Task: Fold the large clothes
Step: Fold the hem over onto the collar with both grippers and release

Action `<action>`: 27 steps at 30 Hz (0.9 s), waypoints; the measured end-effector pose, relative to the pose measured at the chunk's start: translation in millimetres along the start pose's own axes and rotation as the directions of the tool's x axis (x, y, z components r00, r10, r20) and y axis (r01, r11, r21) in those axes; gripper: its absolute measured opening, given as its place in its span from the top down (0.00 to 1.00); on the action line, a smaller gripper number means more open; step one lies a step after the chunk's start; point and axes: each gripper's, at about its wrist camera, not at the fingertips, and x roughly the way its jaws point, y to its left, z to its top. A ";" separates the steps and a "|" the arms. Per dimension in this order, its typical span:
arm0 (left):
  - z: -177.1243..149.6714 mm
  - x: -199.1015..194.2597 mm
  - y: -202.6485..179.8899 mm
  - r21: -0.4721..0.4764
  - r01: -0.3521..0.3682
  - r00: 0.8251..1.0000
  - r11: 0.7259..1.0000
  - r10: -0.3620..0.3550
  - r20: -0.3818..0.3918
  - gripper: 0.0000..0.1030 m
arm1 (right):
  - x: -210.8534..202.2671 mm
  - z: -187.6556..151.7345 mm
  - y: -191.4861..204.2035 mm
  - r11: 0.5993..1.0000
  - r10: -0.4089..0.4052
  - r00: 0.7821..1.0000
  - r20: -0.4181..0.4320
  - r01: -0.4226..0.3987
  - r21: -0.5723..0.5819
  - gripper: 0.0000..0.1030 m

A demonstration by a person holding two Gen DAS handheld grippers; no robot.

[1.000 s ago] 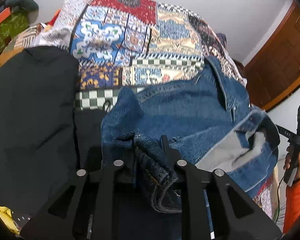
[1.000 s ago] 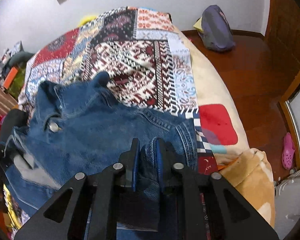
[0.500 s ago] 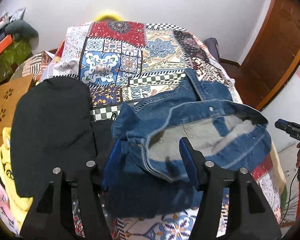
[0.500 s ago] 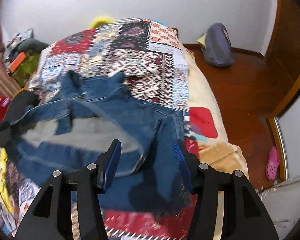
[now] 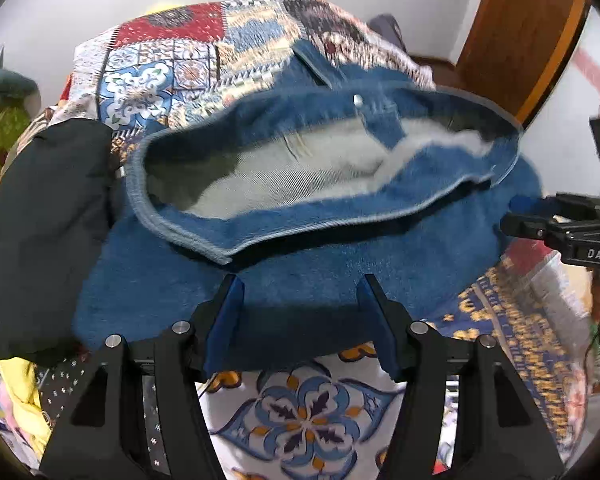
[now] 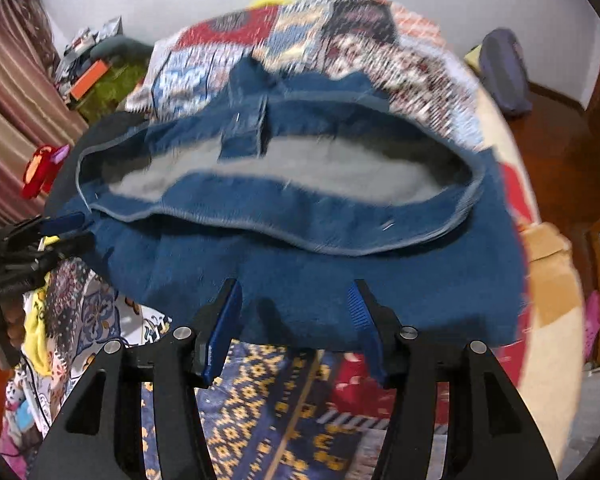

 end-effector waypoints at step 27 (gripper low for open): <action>93.4 -20.9 36.9 -0.046 -0.104 0.980 0.994 0.110 0.168 0.39 | -9.7 90.5 27.2 0.998 -0.049 0.977 0.206 0.056 -0.026 0.49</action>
